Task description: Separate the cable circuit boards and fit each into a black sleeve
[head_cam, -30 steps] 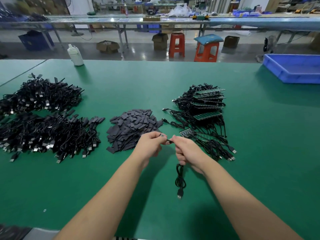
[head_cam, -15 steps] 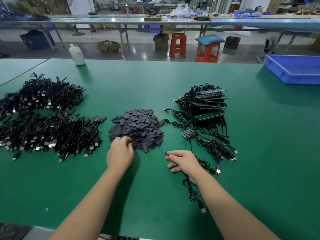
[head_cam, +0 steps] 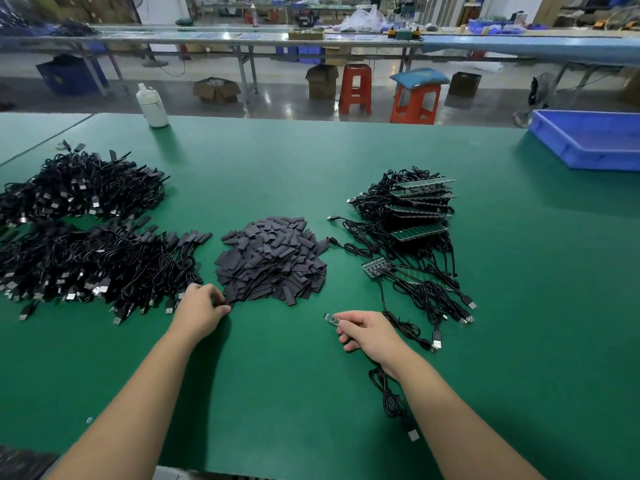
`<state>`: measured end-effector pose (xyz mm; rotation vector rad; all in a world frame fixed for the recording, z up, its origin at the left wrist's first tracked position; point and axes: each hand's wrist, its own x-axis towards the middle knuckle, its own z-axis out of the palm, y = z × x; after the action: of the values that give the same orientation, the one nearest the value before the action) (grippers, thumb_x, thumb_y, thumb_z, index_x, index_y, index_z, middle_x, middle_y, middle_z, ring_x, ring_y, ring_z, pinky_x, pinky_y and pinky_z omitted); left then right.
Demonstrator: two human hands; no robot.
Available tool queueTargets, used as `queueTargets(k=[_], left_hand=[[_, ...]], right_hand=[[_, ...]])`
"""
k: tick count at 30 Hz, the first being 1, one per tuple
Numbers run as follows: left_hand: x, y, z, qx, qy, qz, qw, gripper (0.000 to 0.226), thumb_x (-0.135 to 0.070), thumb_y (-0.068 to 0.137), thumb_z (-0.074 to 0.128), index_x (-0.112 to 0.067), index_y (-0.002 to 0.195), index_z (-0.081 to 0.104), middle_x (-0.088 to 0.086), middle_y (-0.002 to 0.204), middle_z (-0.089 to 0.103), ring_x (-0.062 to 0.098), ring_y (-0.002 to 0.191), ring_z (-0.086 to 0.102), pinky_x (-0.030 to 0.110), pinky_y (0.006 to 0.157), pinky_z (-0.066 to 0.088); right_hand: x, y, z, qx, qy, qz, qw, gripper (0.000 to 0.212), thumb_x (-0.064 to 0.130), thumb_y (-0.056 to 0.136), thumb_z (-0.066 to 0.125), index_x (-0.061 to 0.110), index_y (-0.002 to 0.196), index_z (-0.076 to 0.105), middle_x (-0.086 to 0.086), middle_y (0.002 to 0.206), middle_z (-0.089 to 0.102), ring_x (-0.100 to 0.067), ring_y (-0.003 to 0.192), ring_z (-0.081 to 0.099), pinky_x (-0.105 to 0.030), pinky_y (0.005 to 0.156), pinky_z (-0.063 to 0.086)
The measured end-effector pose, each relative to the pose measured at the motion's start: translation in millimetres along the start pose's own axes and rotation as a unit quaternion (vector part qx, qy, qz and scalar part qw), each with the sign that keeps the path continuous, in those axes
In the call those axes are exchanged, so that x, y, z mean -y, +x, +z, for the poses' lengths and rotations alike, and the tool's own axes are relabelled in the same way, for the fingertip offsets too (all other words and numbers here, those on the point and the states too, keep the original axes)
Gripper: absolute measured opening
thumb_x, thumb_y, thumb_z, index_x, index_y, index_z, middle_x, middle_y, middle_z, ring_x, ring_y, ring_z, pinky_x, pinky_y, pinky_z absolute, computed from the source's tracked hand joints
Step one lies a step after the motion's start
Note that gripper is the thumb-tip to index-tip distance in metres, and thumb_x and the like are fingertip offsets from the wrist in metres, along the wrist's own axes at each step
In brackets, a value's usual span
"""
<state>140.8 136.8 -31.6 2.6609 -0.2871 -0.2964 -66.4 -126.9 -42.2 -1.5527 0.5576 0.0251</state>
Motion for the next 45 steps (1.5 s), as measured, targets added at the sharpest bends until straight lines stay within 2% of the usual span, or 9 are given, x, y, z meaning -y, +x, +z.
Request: queueTargets(k=[5,10,16,22,27,33,37,42,45], left_hand=[[1,5,-4,0.019,0.014,0.008,1.000,0.038,-0.030,0.086,0.074,-0.019,0.119,0.060,0.013,0.122,0.048,0.023,0.091,0.053,0.039,0.091,0.048],[4,6,-4,0.019,0.014,-0.004,1.000,0.020,-0.033,0.085,0.075,-0.019,0.094,0.062,0.011,0.113,0.053,0.024,0.087,0.058,0.036,0.080,0.049],[-10,-3,-11,0.078,0.026,0.020,0.996,0.020,-0.024,0.083,0.077,-0.017,0.082,0.059,0.002,0.084,0.066,0.015,0.071,0.062,0.026,0.057,0.044],[-58,-47,11,0.142,-0.178,0.141,0.963,0.018,-0.015,0.088,0.071,-0.029,0.083,0.062,-0.004,0.071,0.068,0.016,0.058,0.069,0.023,0.052,0.052],[-90,-76,47,0.155,-0.212,0.166,0.950,0.020,-0.012,0.093,0.065,-0.030,0.090,0.072,-0.004,0.065,0.070,0.006,0.053,0.062,0.021,0.057,0.053],[-95,-81,67,0.118,-0.002,0.295,0.948,0.022,-0.021,0.095,0.062,-0.018,0.115,0.070,-0.001,0.098,0.052,0.018,0.096,0.057,0.023,0.082,0.040],[-96,-78,69,0.122,0.104,0.331,0.930,0.019,-0.028,0.098,0.054,-0.014,0.111,0.059,-0.002,0.102,0.043,0.024,0.093,0.057,0.034,0.083,0.047],[-96,-74,65,0.111,0.173,0.351,0.914,0.028,-0.034,0.101,0.048,-0.014,0.118,0.056,0.002,0.105,0.047,0.027,0.092,0.057,0.037,0.082,0.047],[-93,-75,64,0.103,0.114,0.361,0.920,0.028,-0.034,0.100,0.050,-0.019,0.120,0.063,0.001,0.104,0.057,0.025,0.095,0.059,0.034,0.083,0.047]], right_hand=[[-2,0,1,0.004,-0.013,-0.003,1.000,0.023,0.010,0.097,0.059,0.012,0.118,0.068,-0.005,0.086,0.068,-0.009,0.069,0.062,-0.023,0.069,0.056],[-2,1,-1,0.004,-0.030,0.002,1.000,0.022,0.022,0.100,0.057,0.017,0.116,0.070,-0.004,0.085,0.068,-0.011,0.067,0.064,-0.027,0.074,0.057],[0,-3,-1,0.012,-0.020,0.002,1.000,0.017,0.015,0.098,0.058,0.025,0.104,0.071,-0.005,0.087,0.069,-0.012,0.069,0.064,-0.028,0.077,0.058],[4,-5,-1,0.013,-0.014,0.003,1.000,0.018,0.012,0.096,0.061,0.020,0.107,0.073,-0.005,0.084,0.069,-0.013,0.067,0.062,-0.025,0.073,0.057],[3,-5,-2,0.015,-0.007,0.004,1.000,0.017,0.010,0.096,0.060,0.018,0.104,0.073,-0.004,0.080,0.067,-0.011,0.065,0.061,-0.023,0.066,0.055],[3,-4,0,0.014,-0.021,0.006,1.000,0.018,0.009,0.097,0.057,0.017,0.102,0.073,-0.003,0.077,0.065,-0.012,0.062,0.059,-0.024,0.063,0.054],[4,-5,0,0.013,-0.029,0.004,0.999,0.019,0.009,0.097,0.056,0.015,0.106,0.072,-0.004,0.078,0.064,-0.012,0.062,0.058,-0.024,0.065,0.053],[5,-6,0,0.010,-0.027,0.006,1.000,0.020,0.009,0.098,0.056,0.011,0.109,0.072,-0.005,0.078,0.064,-0.012,0.060,0.058,-0.023,0.064,0.054],[4,-5,-1,0.012,-0.027,0.007,1.000,0.018,0.011,0.097,0.057,0.017,0.105,0.073,-0.003,0.077,0.065,-0.012,0.061,0.059,-0.024,0.066,0.054]])
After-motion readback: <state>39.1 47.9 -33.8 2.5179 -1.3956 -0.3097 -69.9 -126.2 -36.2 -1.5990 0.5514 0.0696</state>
